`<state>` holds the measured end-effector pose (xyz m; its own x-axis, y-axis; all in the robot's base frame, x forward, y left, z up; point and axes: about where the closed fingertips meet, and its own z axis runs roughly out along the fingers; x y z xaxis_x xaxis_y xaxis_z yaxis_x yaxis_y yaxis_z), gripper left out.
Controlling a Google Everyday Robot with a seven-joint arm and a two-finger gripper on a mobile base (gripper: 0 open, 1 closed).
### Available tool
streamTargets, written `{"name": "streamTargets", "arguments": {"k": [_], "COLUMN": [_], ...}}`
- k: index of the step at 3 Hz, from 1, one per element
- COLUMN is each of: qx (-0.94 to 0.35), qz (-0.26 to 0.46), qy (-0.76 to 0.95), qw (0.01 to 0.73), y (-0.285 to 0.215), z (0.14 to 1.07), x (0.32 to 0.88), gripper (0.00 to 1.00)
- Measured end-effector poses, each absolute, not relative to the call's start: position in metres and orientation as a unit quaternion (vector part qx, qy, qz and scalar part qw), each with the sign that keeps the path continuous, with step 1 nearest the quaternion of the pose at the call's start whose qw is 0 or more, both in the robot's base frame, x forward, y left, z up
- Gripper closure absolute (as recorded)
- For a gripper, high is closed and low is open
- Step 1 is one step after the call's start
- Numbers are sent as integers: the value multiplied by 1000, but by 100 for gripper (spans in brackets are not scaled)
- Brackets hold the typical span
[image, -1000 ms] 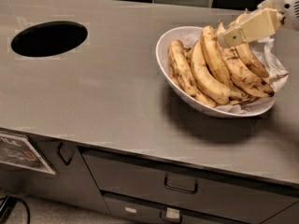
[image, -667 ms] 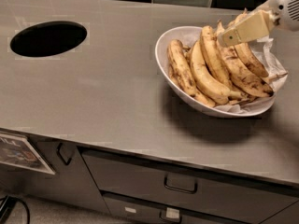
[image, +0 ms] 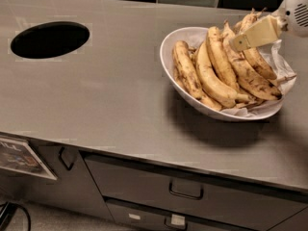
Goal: Pick banana from white bowl
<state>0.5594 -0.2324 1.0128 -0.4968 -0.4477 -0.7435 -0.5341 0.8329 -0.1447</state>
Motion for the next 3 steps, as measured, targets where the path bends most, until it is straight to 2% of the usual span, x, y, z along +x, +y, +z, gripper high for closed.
{"name": "streamTargets", "arguments": {"k": [1,3], "qx": [-271,-260], "qz": [37,19], "qy": [867,874], "qw": [416,410], "y": [-235,-237], "z": [1013,1008], "x": [563,572], "gripper": [35,41]}}
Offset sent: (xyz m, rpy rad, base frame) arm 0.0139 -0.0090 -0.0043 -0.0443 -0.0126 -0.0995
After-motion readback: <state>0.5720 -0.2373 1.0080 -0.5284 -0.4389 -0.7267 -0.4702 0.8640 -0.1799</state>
